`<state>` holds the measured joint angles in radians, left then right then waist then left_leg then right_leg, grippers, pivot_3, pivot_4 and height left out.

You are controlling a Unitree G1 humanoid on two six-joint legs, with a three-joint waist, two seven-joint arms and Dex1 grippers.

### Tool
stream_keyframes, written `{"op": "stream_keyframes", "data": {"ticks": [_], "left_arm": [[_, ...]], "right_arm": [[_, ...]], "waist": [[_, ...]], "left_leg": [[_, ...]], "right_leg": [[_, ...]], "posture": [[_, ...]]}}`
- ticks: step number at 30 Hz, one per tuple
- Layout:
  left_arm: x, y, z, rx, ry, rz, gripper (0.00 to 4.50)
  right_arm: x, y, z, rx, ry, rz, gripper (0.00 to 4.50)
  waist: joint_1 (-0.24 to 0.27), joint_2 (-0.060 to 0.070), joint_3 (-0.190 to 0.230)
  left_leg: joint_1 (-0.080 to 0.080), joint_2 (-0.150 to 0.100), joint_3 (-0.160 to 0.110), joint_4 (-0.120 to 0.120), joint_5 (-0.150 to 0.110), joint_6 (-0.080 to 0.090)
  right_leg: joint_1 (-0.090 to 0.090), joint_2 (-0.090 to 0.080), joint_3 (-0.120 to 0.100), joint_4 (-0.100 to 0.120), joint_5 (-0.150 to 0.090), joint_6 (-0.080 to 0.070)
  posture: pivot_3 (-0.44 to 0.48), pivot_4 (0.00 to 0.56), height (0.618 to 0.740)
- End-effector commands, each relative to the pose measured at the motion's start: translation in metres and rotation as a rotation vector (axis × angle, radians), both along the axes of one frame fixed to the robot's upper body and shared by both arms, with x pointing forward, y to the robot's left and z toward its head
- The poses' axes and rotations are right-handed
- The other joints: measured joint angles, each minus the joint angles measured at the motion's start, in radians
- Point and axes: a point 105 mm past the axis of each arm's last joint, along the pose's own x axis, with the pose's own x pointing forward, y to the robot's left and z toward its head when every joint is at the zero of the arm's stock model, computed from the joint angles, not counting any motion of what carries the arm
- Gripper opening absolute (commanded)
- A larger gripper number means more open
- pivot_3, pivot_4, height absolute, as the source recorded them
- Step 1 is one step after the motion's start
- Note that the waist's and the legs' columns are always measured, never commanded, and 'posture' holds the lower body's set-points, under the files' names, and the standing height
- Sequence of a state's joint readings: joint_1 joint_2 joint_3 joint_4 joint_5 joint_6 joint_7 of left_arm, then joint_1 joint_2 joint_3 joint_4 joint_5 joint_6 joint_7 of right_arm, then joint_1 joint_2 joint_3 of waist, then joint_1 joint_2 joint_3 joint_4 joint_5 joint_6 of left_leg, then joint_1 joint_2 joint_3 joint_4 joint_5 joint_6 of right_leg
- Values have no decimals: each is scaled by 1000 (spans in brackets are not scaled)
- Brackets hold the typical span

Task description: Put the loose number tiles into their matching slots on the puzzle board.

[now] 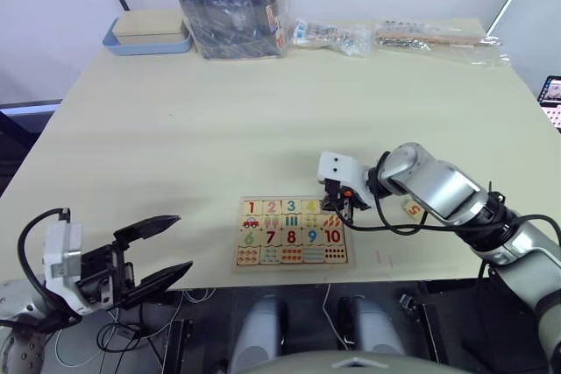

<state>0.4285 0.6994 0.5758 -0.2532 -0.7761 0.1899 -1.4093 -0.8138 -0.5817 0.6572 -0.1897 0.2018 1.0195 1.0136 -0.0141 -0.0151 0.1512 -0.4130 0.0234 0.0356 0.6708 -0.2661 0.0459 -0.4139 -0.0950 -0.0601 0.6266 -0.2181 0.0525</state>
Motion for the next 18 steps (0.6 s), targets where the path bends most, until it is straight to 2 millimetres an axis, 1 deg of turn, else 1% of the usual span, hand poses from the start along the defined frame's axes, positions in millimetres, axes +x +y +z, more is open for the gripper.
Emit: {"op": "stream_keyframes", "data": {"ticks": [1, 6, 11, 13, 16, 18], "left_arm": [[-1, -2, 5, 2, -26, -6, 4500], [-2, -2, 4, 1, -25, -5, 4500], [-2, -2, 3, 1, -22, 2, 4500], [-2, -3, 1, -1, -19, 7, 4500], [-1, -4, -2, -13, -18, 21, 4500], [0, -5, -4, -20, -19, 31, 4500]], "right_arm": [[-5, 5, 7, 15, -23, 35, 60], [-4, 1, 10, 15, -34, 26, 60], [-5, -14, 19, 47, -45, 8, 60], [-5, -22, 23, 93, -47, -17, 60], [-8, -34, 33, 243, -90, -35, 60], [-13, -41, 38, 352, -110, -38, 60]], "waist": [[0, 0, 0], [0, 0, 0], [2, 0, 0], [3, 0, 0], [5, -1, 0], [5, -1, 0]], "left_leg": [[0, 0, 0, 0, 0, 0], [0, 0, 0, 0, 0, 0], [0, 0, 0, 0, 0, 0], [0, 0, 0, 0, 0, 0], [0, 0, -1, 0, 0, 0], [0, 0, 0, 0, 0, 0]], "right_leg": [[0, 0, 0, 0, 0, 0], [0, 0, 0, 0, 0, 0], [0, 0, 0, 0, 0, 0], [0, 0, 0, 0, 0, 0], [1, 0, -1, -1, 0, 0], [1, 0, 0, -1, 0, 0]], "posture": [[0, 150, 740], [0, 150, 740], [0, 150, 740], [0, 150, 740], [0, 150, 740], [0, 150, 740]]}}
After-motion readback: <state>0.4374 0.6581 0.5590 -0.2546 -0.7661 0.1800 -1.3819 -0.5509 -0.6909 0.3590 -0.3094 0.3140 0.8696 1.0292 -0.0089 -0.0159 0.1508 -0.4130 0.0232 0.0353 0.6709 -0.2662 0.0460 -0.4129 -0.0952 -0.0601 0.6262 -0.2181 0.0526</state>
